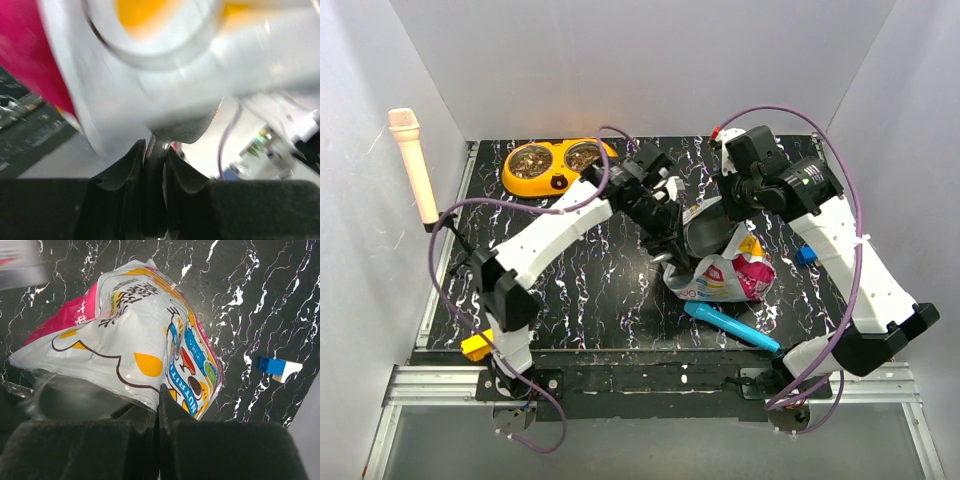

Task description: Serve the pet food

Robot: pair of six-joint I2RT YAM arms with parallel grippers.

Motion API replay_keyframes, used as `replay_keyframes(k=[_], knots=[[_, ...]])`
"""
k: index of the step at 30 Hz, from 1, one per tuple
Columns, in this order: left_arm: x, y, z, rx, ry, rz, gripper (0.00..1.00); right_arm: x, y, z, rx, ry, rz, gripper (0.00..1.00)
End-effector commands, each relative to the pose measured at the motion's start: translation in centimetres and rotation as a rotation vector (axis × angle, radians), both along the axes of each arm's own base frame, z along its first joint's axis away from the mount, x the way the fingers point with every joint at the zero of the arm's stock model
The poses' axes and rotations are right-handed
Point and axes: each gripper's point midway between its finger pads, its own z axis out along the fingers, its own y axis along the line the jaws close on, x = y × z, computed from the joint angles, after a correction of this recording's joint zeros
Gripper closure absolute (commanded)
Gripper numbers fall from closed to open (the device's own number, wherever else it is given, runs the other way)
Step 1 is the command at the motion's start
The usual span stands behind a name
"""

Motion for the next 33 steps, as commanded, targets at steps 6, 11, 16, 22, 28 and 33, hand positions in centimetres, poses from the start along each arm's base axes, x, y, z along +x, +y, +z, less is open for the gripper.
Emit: replay_keyframes(k=[6, 11, 16, 22, 28, 33], knots=[[-1.5, 4.8, -4.0, 0.318, 0.146, 0.092, 1.00, -0.3, 2.6, 12.0, 0.414, -0.383, 0.052, 0.99], [-0.7, 7.9, -2.6, 0.229, 0.364, 0.393, 1.00, -0.7, 3.5, 12.1, 0.457, -0.379, 0.088, 0.99], [0.3, 9.1, -2.5, 0.289, 0.352, 0.516, 1.00, -0.6, 4.3, 11.6, 0.465, -0.352, 0.101, 0.99], [2.0, 9.8, -5.0, 0.487, 0.369, 0.581, 1.00, -1.0, 5.7, 11.9, 0.488, -0.325, 0.126, 0.99], [2.2, 9.4, -8.9, 0.563, 0.454, 0.622, 1.00, -0.6, 5.7, 10.4, 0.427, -0.303, 0.127, 0.99], [2.9, 7.9, -10.8, 0.537, 0.519, 0.653, 1.00, -0.3, 5.5, 10.0, 0.394, -0.314, 0.131, 0.99]])
